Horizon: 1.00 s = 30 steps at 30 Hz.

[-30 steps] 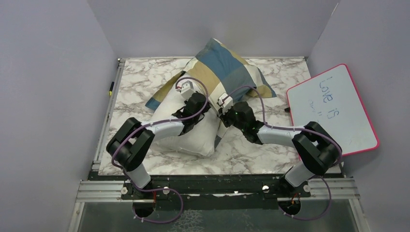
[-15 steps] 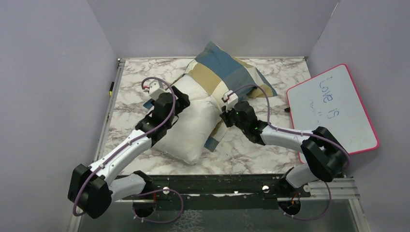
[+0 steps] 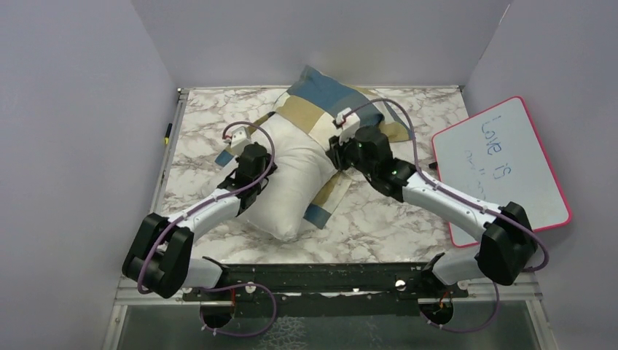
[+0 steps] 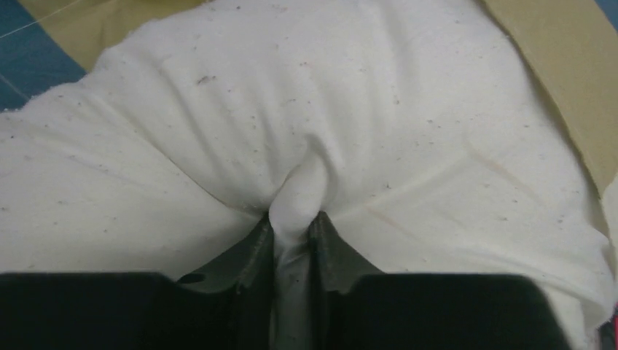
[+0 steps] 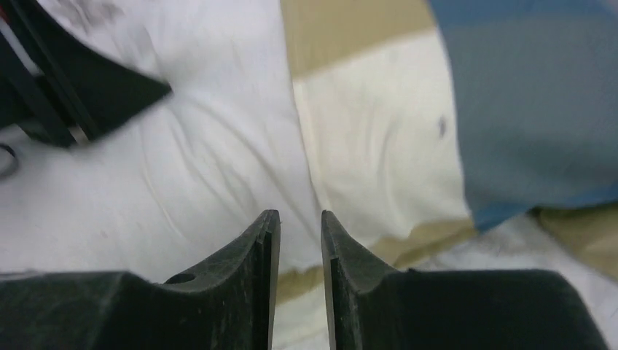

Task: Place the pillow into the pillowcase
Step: Stuff the pillow into the pillowcase.

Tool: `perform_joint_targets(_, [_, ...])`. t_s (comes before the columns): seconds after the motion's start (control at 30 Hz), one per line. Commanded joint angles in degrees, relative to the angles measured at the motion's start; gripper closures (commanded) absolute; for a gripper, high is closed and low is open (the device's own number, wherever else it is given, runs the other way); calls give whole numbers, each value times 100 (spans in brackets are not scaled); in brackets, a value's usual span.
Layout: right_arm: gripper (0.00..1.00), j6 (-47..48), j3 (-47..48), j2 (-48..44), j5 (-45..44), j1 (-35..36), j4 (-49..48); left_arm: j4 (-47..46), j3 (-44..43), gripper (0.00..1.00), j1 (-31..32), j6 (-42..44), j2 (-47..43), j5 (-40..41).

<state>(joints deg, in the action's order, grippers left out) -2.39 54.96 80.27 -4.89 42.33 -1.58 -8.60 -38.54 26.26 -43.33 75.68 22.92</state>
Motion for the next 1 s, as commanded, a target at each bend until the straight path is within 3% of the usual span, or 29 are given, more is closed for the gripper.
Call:
perform_joint_targets(0.0, [66,665,1178,17,-59,30,149,-744,984,92,104,168,293,-977])
perform_joint_targets(0.03, [64,828,1409,200,-102,30,140,-938,1143,100,166,144,234,-986])
perform_joint_targets(0.37, [46,2011,3650,2486,144,30,63,-1523,1618,100,866,755,-341,-418])
perform_joint_targets(0.63, [40,2545,4558,3654,370,32,60,-1626,1555,100,1103,741,-211,-299])
perform_joint_targets(0.97, [43,3204,5560,4797,-554,30,397,-1627,1550,100,1152,419,-5,-114])
